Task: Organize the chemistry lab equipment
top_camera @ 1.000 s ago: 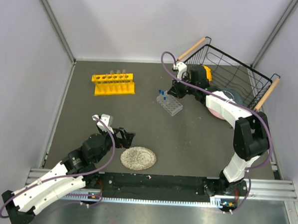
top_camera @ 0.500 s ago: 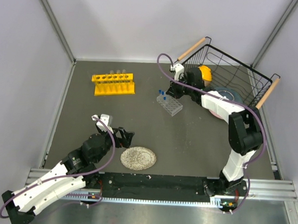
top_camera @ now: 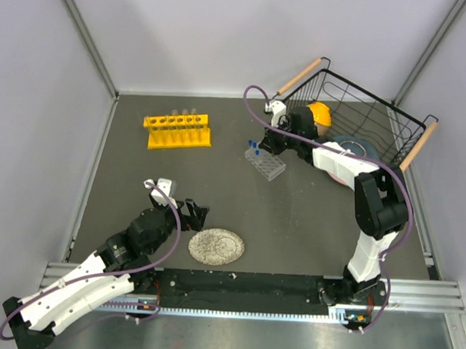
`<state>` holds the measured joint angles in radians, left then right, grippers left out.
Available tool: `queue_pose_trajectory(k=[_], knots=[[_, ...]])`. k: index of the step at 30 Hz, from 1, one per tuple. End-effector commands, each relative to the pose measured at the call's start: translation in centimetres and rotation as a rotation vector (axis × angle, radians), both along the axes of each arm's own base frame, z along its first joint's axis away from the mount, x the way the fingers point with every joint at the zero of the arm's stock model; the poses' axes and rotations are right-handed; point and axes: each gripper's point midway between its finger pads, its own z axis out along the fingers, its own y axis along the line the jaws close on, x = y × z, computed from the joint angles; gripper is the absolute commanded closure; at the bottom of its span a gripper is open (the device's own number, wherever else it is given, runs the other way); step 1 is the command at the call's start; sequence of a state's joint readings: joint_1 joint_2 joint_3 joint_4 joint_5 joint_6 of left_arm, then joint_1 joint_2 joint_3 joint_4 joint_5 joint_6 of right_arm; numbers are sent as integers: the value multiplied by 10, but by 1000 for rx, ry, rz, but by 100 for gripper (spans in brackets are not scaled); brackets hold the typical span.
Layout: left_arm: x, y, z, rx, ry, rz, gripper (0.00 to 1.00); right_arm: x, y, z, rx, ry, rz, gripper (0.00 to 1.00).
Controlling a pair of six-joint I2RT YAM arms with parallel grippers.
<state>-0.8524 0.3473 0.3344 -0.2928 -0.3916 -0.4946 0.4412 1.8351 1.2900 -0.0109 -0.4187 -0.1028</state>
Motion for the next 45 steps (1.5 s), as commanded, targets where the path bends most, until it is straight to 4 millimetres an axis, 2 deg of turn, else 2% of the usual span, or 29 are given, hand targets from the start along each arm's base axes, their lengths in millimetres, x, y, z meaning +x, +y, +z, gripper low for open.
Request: queue_pose_trajectory(k=[1, 13, 18, 23, 31, 45], knots=[[4, 1, 23, -32, -51, 15, 1, 1, 8, 7, 14, -40, 14, 96], [2, 2, 27, -56, -55, 12, 1, -9, 7, 37, 62, -71, 13, 96], [1, 3, 27, -62, -55, 13, 1, -12, 6, 43, 69, -83, 9, 96], [1, 3, 28, -65, -56, 15, 1, -14, 4, 33, 61, -61, 8, 96], [1, 4, 29, -64, -59, 17, 1, -14, 3, 7, 30, -20, 3, 96], [1, 3, 26, -62, -53, 17, 1, -5, 6, -10, 13, -3, 5, 95]])
